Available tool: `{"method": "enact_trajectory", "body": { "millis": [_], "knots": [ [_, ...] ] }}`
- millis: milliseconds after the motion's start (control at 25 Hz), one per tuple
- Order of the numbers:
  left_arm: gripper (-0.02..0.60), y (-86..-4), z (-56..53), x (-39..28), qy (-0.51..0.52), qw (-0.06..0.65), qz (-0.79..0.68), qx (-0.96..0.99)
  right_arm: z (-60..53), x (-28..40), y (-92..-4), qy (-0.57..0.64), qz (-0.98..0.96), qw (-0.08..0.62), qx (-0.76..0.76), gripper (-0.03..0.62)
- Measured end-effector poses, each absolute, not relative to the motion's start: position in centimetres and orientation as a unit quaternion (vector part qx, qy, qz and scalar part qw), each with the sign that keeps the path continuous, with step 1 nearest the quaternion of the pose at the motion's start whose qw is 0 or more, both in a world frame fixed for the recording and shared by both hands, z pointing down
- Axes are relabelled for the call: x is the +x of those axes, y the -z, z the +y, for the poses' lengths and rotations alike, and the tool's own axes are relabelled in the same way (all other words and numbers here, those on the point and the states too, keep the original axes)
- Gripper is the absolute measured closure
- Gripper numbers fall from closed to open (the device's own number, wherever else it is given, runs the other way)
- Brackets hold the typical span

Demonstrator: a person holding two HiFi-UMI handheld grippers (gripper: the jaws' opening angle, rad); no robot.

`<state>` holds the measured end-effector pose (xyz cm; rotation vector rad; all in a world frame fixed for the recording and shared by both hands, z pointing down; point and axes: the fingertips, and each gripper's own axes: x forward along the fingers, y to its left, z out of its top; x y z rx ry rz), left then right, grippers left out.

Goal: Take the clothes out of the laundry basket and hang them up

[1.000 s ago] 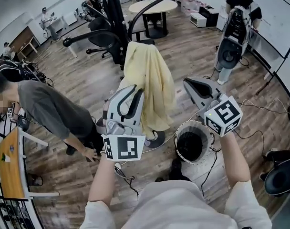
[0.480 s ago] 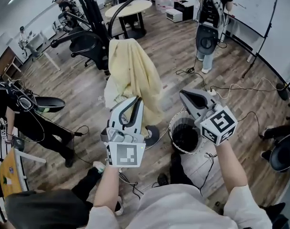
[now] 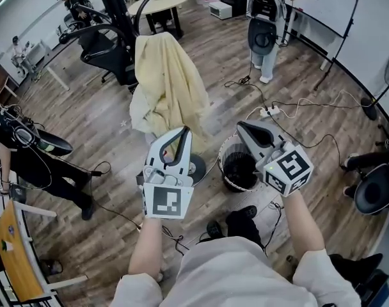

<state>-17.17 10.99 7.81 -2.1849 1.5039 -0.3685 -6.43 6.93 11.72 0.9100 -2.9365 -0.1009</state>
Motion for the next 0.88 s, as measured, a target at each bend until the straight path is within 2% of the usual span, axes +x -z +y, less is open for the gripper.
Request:
{"method": "enact_trajectory", "body": {
  "millis": [320, 880],
  "knots": [
    [0.561, -9.4, 11.7, -16.5, 0.097, 0.171, 0.543, -0.816, 9.4, -5.7, -12.3, 0.024, -0.952, 0.032, 0.304, 0.589],
    [0.561, -11.9, 12.4, -16.0, 0.112, 0.155, 0.525, -0.829, 10.5, -6.5, -14.3, 0.016, -0.953, 0.058, 0.298, 0.589]
  ]
}}
